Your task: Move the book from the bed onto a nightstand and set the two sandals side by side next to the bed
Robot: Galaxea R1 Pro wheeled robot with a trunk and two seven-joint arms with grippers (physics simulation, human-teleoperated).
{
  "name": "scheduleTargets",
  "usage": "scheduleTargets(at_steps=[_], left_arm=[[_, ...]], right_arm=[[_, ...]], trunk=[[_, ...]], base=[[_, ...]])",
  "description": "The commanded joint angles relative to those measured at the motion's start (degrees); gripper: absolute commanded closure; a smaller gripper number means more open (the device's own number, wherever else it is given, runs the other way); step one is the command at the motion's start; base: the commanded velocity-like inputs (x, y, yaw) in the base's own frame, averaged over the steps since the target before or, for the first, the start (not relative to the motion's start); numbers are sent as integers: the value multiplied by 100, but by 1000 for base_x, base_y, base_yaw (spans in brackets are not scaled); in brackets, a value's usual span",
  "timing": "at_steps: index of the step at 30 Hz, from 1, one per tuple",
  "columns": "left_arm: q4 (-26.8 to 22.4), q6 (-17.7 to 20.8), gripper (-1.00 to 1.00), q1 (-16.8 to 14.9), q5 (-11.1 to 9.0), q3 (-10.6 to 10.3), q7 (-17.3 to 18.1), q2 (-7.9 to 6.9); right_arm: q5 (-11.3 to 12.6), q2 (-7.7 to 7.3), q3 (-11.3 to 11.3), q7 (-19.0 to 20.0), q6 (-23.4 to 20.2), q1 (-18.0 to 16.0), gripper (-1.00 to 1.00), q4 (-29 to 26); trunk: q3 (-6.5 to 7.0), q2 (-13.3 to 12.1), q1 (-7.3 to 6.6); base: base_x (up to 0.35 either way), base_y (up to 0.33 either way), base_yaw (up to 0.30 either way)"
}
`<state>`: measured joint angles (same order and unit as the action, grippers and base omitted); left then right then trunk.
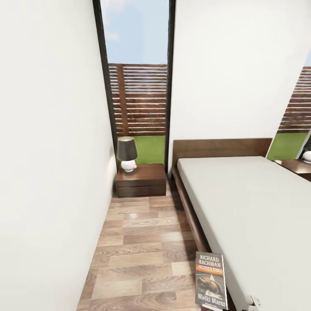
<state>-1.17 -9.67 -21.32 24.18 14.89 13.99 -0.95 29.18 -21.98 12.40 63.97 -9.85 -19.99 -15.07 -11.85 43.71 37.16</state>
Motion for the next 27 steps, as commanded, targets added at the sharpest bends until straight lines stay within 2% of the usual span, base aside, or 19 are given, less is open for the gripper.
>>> scheduleTargets(at_steps=[1, 27], left_arm=[[3, -19, -100, -4, 52, 49, 16, -1], [3, -22, -100, -2, 52, 49, 16, -1]], right_arm=[[68, -3, 26, 12, -61, -5, 100, -3], [71, -6, 26, 10, -61, -5, 100, -5]], trunk=[[-8, 6, 4], [-8, 6, 4]], base=[[322, 0, 0], [324, 0, 0]])
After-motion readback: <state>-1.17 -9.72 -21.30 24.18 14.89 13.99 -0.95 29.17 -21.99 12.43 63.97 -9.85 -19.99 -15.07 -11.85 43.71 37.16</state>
